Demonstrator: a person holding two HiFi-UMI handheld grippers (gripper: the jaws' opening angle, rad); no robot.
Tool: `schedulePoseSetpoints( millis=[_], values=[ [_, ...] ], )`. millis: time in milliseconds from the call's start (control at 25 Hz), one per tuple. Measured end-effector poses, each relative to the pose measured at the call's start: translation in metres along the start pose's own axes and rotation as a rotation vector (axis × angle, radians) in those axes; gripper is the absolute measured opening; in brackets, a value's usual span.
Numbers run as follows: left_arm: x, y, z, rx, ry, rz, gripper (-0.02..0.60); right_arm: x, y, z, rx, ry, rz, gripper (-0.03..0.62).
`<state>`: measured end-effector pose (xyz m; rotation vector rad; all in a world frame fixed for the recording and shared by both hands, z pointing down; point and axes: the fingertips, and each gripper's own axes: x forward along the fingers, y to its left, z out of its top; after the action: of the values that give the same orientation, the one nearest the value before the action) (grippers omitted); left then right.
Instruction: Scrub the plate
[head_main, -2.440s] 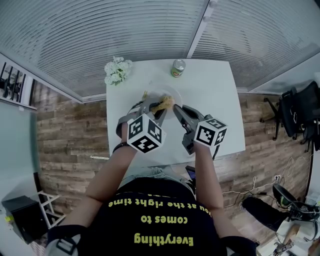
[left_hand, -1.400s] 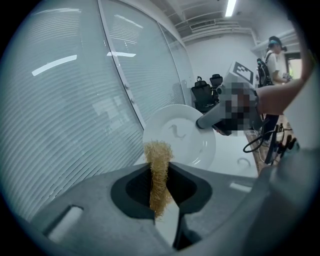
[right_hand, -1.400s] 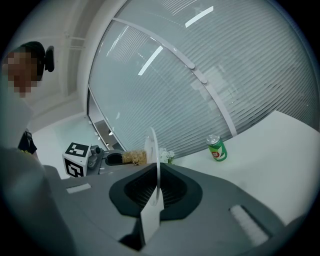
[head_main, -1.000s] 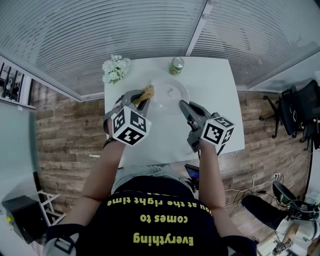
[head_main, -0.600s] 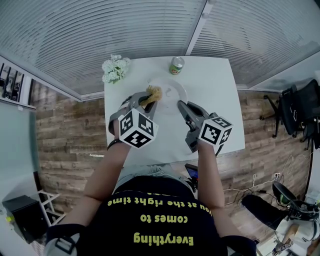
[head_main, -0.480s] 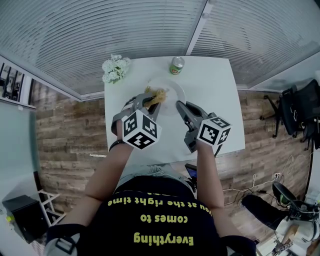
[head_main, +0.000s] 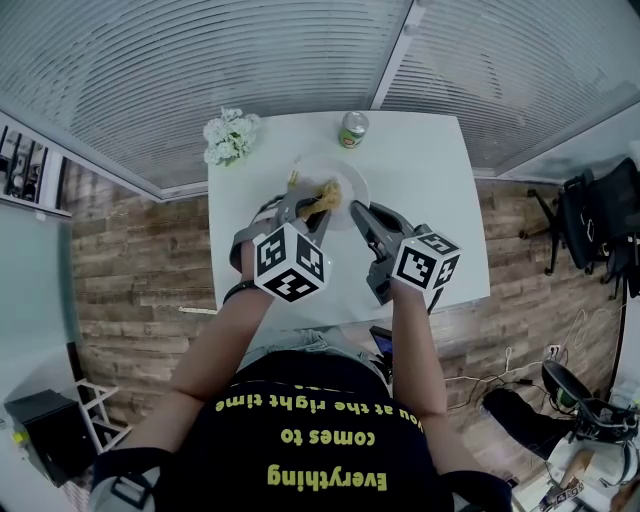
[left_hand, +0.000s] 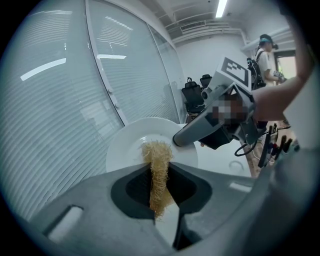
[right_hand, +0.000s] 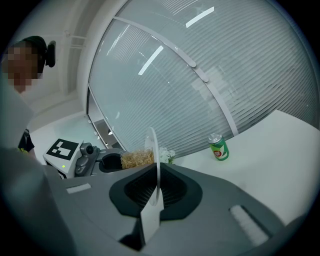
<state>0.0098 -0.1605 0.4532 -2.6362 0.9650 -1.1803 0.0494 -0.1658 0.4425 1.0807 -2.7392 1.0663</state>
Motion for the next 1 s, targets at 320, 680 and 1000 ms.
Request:
schedulePoseSetpoints(
  millis=[320,680,1000],
  values=[
    [0.000,-0.009,0.007,0.016,-0.011,-0.017,0.064,-0.002,0.002,0.001,-0.003,0.002,0.001,0.013],
    [0.000,-0.017,0.013,0.043,-0.027,-0.036,0.064,-0.001,0.003,0.002,-0.012,0.006,0.003,0.014],
    [0.001,-0.008,0.014,0.039,-0.035,-0.032,0.064,0.000,0.002,0.011,-0.015,-0.003,0.012,0.013]
  ],
)
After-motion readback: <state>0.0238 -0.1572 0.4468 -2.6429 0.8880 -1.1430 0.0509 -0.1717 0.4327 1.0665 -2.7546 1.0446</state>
